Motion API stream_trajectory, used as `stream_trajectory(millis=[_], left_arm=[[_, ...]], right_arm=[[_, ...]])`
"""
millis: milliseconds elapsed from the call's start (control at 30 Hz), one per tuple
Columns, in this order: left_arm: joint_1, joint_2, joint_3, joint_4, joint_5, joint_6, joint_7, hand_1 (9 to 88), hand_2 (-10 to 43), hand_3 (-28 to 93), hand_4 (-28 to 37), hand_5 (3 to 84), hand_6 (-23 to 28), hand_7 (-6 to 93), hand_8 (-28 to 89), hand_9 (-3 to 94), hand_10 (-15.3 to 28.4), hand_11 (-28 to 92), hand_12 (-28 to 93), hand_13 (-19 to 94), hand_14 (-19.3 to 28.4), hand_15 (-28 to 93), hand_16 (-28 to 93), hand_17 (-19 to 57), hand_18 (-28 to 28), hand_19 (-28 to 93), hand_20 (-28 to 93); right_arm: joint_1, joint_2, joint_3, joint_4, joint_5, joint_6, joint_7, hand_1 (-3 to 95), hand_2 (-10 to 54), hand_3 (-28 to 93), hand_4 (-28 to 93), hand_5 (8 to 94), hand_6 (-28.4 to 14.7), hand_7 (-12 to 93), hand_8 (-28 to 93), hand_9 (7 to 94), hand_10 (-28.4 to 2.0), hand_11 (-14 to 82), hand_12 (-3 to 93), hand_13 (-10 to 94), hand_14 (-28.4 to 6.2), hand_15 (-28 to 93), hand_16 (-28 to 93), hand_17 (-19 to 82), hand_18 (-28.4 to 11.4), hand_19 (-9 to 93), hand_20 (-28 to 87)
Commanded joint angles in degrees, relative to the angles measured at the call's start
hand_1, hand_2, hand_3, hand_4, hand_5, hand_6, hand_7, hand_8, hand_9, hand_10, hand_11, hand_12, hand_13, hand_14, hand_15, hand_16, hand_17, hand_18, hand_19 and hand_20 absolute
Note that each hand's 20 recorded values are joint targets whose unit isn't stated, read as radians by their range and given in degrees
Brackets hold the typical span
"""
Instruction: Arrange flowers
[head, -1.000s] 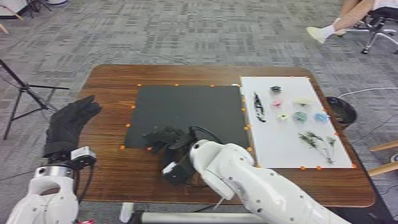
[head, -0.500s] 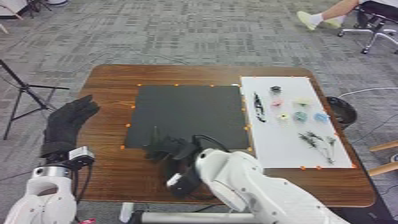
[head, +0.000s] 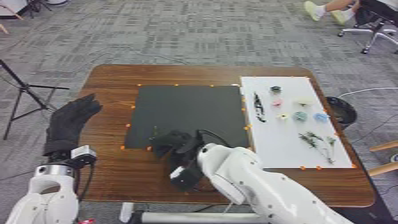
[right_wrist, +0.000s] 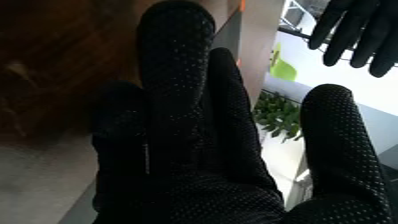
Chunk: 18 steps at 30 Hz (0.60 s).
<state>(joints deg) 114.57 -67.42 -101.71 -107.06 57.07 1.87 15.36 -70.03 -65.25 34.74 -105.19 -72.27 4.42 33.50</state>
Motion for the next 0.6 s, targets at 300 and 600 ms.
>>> stream_trajectory(millis=[300,600], left_arm=[[-0.34,-0.75,0.28,0.19,-0.17,-0.74,0.52,21.8,4.0,71,-28.3,50.8,3.9,13.0,-7,49.3,15.2,20,12,38,18.9,24,0,6.7,13.0,12,21],[-0.49,-1.0,0.51,0.37,-0.2,-0.96,0.65,21.8,4.0,71,-28.3,50.8,4.0,12.9,-7,49.3,15.1,20,12,38,18.9,24,0,6.7,13.0,12,21]], right_arm=[[3.2,-3.91,-1.65,4.41,-1.63,0.29,-1.0,24.6,12.8,53,-8,60.5,-6.2,6,-6,60.2,-15.3,7.5,9.6,87,-8.1,43,31,49,-19.2,88,44],[4.26,-4.44,-1.7,5.29,-1.87,0.21,-1.68,24.6,12.9,53,-8,60.4,-6.2,6,-6,60.0,-15.0,7.5,9.6,87,-8.1,43,31,48,-19.3,88,44]])
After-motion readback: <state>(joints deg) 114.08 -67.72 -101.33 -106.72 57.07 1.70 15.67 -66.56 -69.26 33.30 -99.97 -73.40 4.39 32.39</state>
